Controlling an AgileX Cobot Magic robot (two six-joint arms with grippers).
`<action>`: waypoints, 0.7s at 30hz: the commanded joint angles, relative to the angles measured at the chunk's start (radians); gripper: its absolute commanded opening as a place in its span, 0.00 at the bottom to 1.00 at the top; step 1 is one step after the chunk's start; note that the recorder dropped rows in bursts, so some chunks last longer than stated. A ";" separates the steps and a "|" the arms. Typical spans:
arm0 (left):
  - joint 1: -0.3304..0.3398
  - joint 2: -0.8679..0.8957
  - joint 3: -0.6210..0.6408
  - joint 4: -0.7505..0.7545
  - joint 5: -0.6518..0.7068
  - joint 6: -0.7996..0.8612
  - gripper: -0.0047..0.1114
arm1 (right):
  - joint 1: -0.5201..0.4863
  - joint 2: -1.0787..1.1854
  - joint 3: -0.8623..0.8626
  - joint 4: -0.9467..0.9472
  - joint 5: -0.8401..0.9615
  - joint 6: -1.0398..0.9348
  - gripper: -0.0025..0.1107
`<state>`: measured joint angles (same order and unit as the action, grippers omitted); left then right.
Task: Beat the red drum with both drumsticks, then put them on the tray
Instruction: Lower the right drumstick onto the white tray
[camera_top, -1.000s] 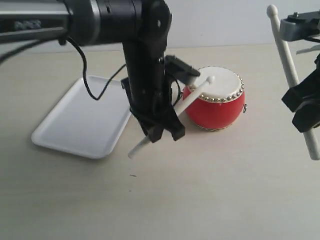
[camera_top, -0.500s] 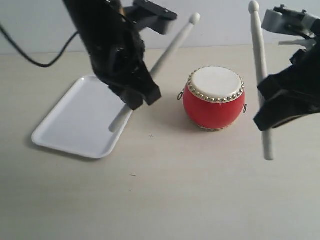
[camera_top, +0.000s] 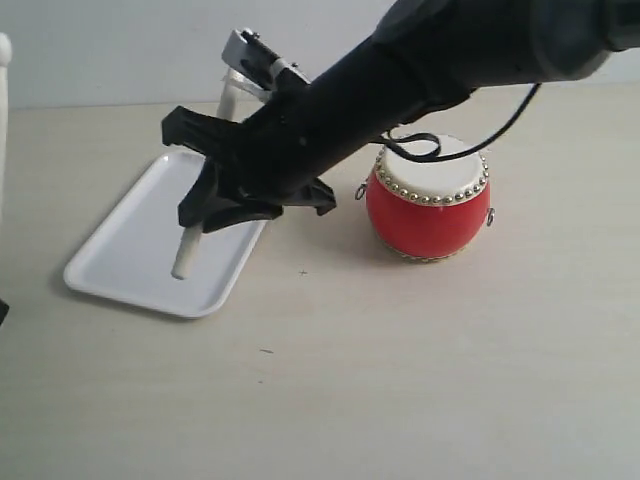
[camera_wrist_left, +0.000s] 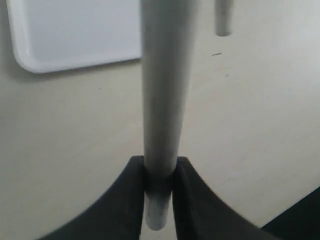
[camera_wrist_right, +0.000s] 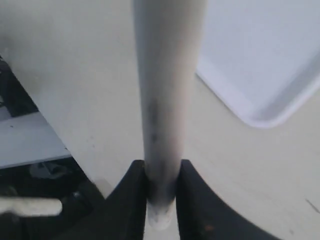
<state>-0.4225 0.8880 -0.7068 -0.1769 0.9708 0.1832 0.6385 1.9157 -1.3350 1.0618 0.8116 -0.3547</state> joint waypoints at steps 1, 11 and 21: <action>0.008 -0.078 0.028 0.011 -0.011 -0.023 0.04 | 0.002 0.168 -0.165 0.042 0.073 0.121 0.02; 0.008 -0.087 0.029 0.037 -0.055 -0.027 0.04 | 0.002 0.388 -0.423 -0.148 0.114 0.423 0.02; 0.004 -0.087 0.029 0.030 -0.082 -0.027 0.04 | 0.002 0.459 -0.440 -0.103 0.107 0.441 0.02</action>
<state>-0.4179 0.8054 -0.6824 -0.1408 0.9033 0.1632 0.6389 2.3761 -1.7662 0.9500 0.9388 0.0853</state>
